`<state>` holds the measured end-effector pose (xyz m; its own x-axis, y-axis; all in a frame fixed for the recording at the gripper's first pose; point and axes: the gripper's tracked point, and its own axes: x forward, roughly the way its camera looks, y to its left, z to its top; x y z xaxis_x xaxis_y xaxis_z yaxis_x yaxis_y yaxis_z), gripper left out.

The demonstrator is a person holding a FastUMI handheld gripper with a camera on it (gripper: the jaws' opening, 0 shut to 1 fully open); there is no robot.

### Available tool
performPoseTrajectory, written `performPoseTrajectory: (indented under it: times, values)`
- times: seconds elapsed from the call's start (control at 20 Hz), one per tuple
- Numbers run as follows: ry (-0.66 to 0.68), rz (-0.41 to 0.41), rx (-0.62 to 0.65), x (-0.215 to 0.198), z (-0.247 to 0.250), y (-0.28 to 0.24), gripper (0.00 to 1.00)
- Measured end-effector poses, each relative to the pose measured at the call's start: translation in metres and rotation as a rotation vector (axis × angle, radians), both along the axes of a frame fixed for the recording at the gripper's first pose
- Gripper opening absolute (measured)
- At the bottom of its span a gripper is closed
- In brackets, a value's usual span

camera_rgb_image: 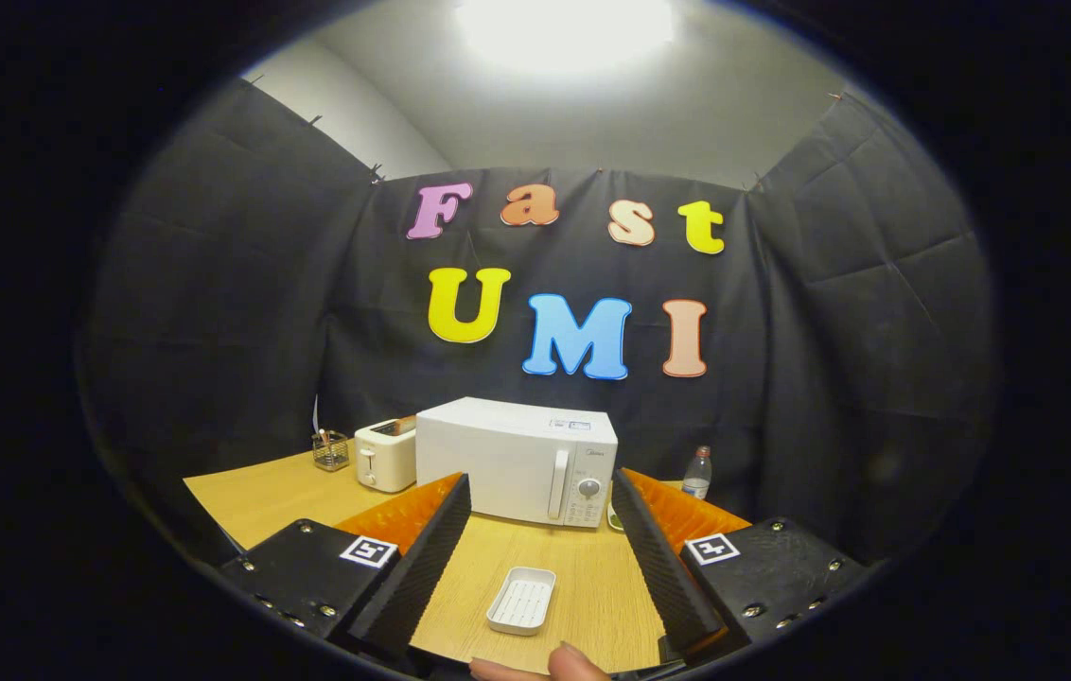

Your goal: Open the microwave, put the food inside, and close the microwave door.

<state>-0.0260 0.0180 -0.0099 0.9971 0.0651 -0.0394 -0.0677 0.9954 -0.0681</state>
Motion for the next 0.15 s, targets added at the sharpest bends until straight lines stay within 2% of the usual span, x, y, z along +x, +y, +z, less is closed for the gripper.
performPoseTrajectory:
  times: [0.15]
  values:
    - [0.003,-0.01,0.009,0.0017,-0.0003,-0.0001,0.95]
